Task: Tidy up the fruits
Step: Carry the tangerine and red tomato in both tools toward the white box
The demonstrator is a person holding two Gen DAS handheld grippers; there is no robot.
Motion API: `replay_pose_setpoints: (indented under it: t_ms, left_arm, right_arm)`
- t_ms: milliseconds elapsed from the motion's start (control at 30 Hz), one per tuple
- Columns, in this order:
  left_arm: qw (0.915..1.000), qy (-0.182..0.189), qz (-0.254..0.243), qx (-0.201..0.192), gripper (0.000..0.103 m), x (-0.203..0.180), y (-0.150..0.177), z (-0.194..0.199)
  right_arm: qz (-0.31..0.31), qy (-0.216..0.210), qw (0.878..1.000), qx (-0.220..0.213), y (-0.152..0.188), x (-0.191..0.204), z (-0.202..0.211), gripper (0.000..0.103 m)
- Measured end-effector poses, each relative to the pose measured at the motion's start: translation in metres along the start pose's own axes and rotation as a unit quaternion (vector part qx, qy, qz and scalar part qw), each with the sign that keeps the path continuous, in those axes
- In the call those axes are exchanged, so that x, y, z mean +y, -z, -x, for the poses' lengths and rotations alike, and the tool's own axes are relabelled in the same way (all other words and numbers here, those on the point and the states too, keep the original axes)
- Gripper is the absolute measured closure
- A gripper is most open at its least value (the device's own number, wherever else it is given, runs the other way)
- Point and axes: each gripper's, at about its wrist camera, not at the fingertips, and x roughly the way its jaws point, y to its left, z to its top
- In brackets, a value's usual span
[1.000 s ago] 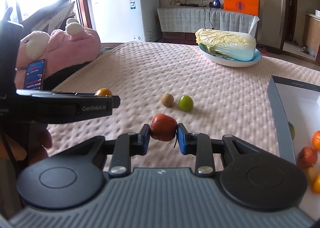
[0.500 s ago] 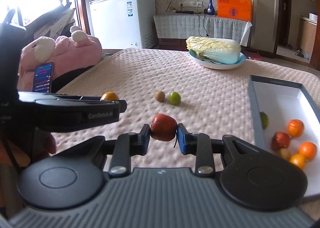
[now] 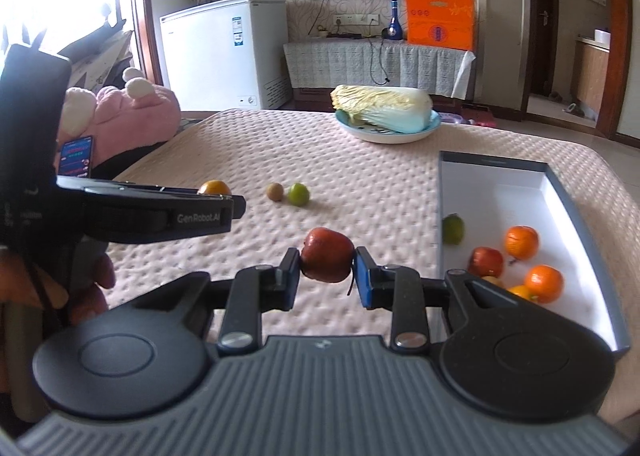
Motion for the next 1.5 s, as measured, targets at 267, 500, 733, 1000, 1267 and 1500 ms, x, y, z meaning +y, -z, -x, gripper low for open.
replay_pose_setpoints:
  t_ms: [267, 500, 733, 1000, 1267, 1500]
  left_arm:
    - [0.9998, 0.019, -0.009, -0.003, 0.065, -0.023, -0.003, -0.002]
    - [0.9996, 0.027, -0.013, -0.003, 0.065, -0.034, -0.007, -0.006]
    - [0.9989, 0.041, -0.024, -0.004, 0.065, -0.051, -0.008, -0.011]
    - [0.9973, 0.06, -0.04, -0.01, 0.065, -0.076, -0.012, -0.019]
    - [0.9953, 0.08, -0.054, -0.012, 0.065, -0.102, -0.016, -0.031]
    - [0.9923, 0.106, -0.063, -0.011, 0.065, -0.127, -0.018, -0.045]
  right_arm:
    - [-0.006, 0.008, 1.0, -0.006, 0.002, -0.013, 0.01, 0.071]
    - [-0.01, 0.009, 1.0, -0.011, 0.003, -0.023, 0.016, 0.071]
    - [-0.014, 0.011, 1.0, -0.016, 0.004, -0.033, 0.022, 0.071]
    - [-0.02, 0.018, 1.0, -0.015, 0.006, -0.046, 0.029, 0.071]
    - [-0.031, 0.037, 0.999, -0.005, 0.011, -0.065, 0.035, 0.071]
    - [-0.038, 0.052, 0.998, 0.005, 0.017, -0.079, 0.04, 0.071]
